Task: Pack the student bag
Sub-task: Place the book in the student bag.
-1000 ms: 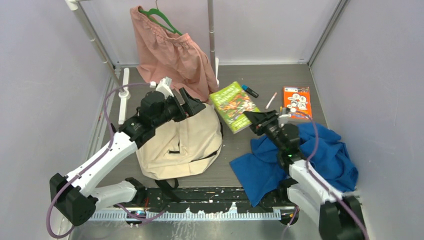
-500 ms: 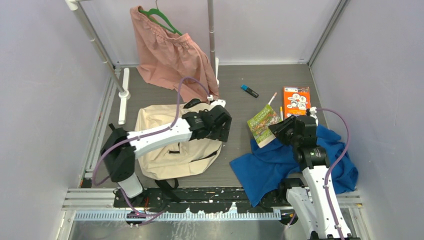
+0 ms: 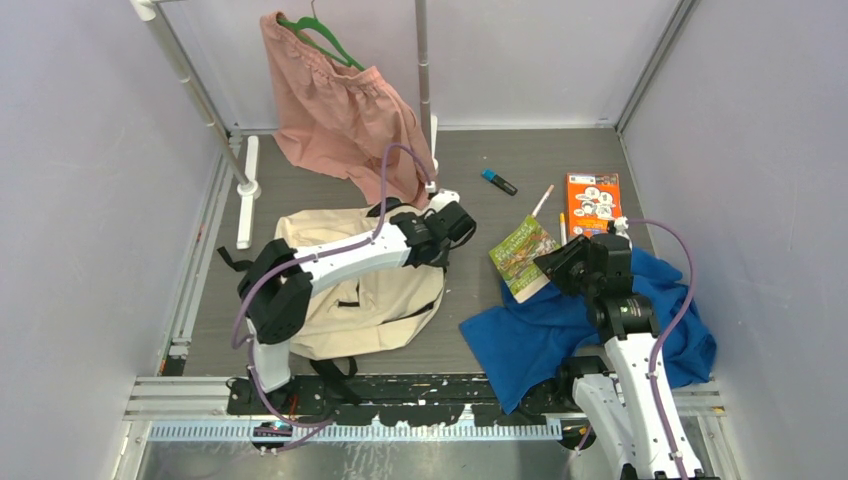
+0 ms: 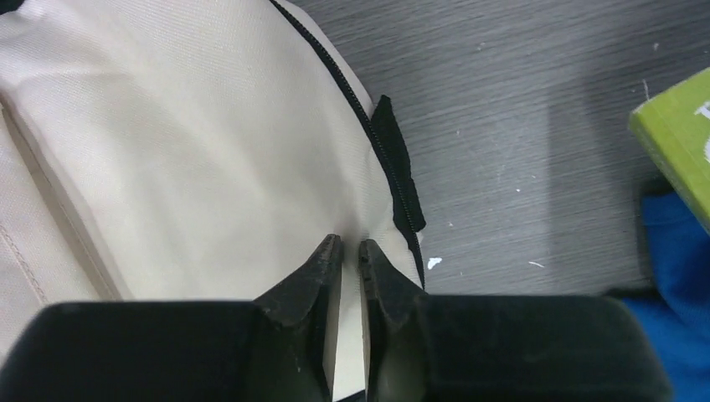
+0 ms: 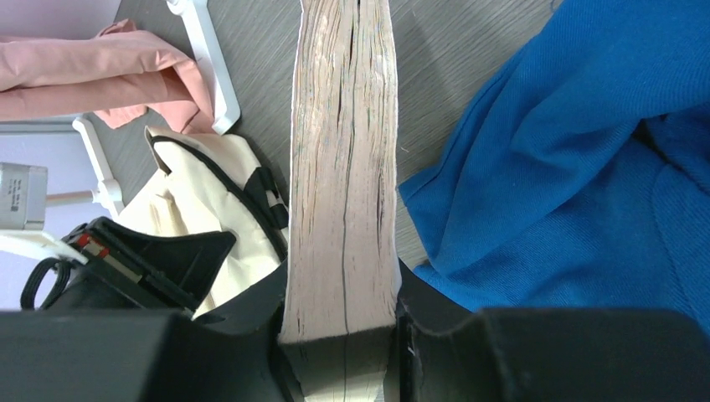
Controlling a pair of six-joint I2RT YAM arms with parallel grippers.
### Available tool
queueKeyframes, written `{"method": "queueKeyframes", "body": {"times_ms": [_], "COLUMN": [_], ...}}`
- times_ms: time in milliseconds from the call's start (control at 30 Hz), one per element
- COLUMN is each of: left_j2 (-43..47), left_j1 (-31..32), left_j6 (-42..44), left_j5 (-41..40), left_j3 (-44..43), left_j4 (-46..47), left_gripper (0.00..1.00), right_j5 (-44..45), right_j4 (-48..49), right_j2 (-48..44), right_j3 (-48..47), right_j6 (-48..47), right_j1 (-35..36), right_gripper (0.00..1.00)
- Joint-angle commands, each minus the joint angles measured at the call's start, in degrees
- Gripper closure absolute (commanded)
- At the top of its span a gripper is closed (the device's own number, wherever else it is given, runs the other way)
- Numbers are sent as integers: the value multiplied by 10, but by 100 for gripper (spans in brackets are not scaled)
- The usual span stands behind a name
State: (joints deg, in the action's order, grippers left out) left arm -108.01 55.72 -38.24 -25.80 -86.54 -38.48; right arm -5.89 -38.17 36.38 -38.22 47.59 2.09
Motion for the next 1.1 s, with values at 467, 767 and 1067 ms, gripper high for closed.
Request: {"method": "queueKeyframes", "body": {"times_ms": [467,767,1067], "left_j2": [300,469,468], "left_j1": [-59,-208,-220], "left_j6": [50,61,56], "left_j5": [101,329,385], "left_j3": [73,147,158], "left_j4": [-21,29,56], "left_gripper": [100,100,100], "right_j5": [-214,-463,-373], "right_j4": [141,359,451], "right_j2": [8,72,127], "right_j3": [-23,9,52], "right_j6": [-62,52,94], "right_j1": [-1,29,184], "right_gripper": [99,99,99]}}
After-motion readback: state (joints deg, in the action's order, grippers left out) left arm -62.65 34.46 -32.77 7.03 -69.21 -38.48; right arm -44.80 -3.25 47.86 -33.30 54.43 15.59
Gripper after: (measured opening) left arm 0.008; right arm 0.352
